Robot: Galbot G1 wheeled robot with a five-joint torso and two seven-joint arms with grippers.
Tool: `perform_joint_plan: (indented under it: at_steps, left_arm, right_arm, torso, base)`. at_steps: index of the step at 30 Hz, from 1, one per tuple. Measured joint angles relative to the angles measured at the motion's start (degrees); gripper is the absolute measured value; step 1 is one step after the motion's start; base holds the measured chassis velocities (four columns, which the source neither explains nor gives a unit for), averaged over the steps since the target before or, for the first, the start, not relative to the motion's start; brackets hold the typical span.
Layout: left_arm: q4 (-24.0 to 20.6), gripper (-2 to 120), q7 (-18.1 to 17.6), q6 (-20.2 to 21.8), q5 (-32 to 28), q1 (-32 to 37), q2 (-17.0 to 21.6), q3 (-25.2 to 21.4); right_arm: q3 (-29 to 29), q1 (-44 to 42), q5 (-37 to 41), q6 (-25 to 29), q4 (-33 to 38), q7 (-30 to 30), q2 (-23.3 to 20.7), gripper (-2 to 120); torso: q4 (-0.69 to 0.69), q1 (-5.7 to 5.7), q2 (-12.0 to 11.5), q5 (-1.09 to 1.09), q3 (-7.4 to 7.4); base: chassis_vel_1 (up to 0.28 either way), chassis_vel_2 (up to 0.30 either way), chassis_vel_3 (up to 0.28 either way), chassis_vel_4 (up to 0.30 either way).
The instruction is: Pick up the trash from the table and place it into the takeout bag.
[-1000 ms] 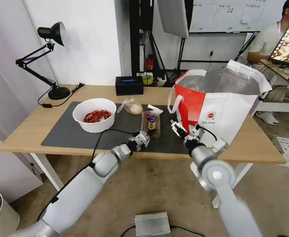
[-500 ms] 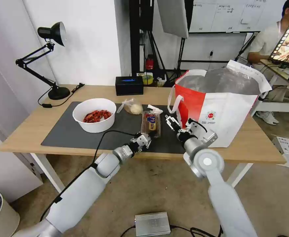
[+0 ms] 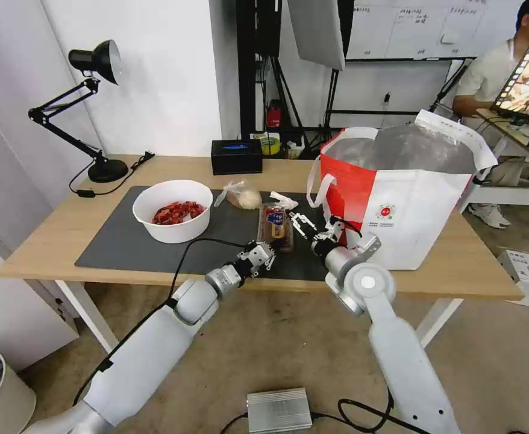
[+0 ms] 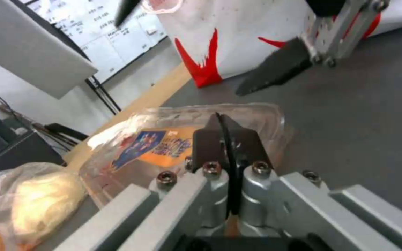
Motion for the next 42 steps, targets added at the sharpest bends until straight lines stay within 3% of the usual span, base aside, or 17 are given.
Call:
perform_joint_plan:
  at_steps: [22, 26, 29, 42]
  left_arm:
    - [-0.5, 0, 0.2, -0.2, -0.1, 1.5, -0.3, -0.6]
    - [-0.6, 0, 0.2, -0.2, -0.2, 1.6, -0.3, -0.7]
    - [-0.7, 0, 0.2, -0.2, -0.2, 1.9, -0.3, -0.9]
    - [-0.8, 0, 0.2, -0.2, -0.7, 1.9, -0.3, -0.9]
  right_arm:
    - [-0.3, 1.4, -2.2, -0.8, -3.8, -0.3, 2.5, 97]
    - [-0.4, 1.2, -2.9, -0.9, -4.0, -0.4, 2.4, 87]
    - [-0.5, 1.0, -3.9, -0.9, -4.1, -1.1, 2.1, 70]
    - [-0.5, 0.9, -4.3, -0.5, -4.6, -1.4, 2.0, 25]
  torso:
    - [0.00, 0.00, 0.0, 0.00, 0.00]
    - [0.00, 0.00, 0.0, 0.00, 0.00]
    - [0.00, 0.00, 0.0, 0.00, 0.00]
    - [0.00, 0.00, 0.0, 0.00, 0.00]
  base:
    - [0.000, 0.000, 0.000, 0.000]
    - [0.000, 0.000, 0.000, 0.000]
    - [0.000, 0.000, 0.000, 0.000]
    - [0.000, 0.000, 0.000, 0.000]
